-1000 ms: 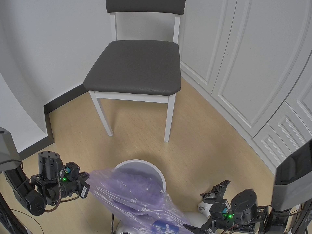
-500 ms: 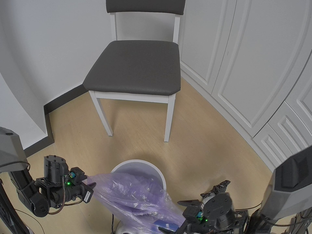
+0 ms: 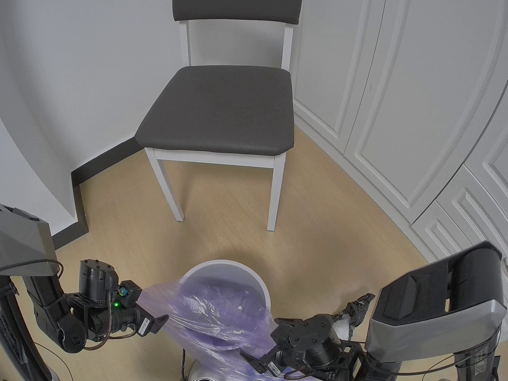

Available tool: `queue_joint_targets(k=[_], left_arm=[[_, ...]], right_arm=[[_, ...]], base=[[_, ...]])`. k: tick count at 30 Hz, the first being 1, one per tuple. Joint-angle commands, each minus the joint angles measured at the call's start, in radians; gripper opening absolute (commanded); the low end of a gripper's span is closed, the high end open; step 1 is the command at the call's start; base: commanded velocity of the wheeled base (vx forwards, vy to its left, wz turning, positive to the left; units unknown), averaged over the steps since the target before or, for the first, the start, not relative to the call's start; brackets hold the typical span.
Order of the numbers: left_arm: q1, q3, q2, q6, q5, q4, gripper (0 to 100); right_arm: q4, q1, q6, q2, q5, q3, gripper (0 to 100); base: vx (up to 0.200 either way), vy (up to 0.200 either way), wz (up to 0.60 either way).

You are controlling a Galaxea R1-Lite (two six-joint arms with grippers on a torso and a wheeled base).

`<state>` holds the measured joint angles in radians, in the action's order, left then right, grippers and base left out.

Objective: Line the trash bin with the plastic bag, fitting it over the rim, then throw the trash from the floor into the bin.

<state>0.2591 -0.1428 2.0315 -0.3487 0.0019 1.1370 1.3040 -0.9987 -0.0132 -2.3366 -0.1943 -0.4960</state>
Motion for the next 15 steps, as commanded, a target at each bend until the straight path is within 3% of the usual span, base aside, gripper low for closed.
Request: queue_joint_targets(k=[1, 15], left_arm=[[0.0, 0.005, 0.012, -0.006, 0.0, 0.0, 100], [0.0, 0.002, 0.009, -0.004, 0.0, 0.001, 100]], right_arm=[[0.001, 0.019, -0.021, -0.043, -0.017, -0.05, 100], [0.014, 0.009, -0.014, -0.095, -0.017, -0.027, 100]], base=[[0.0, 0.0, 0.0], [0.0, 0.0, 0.0]])
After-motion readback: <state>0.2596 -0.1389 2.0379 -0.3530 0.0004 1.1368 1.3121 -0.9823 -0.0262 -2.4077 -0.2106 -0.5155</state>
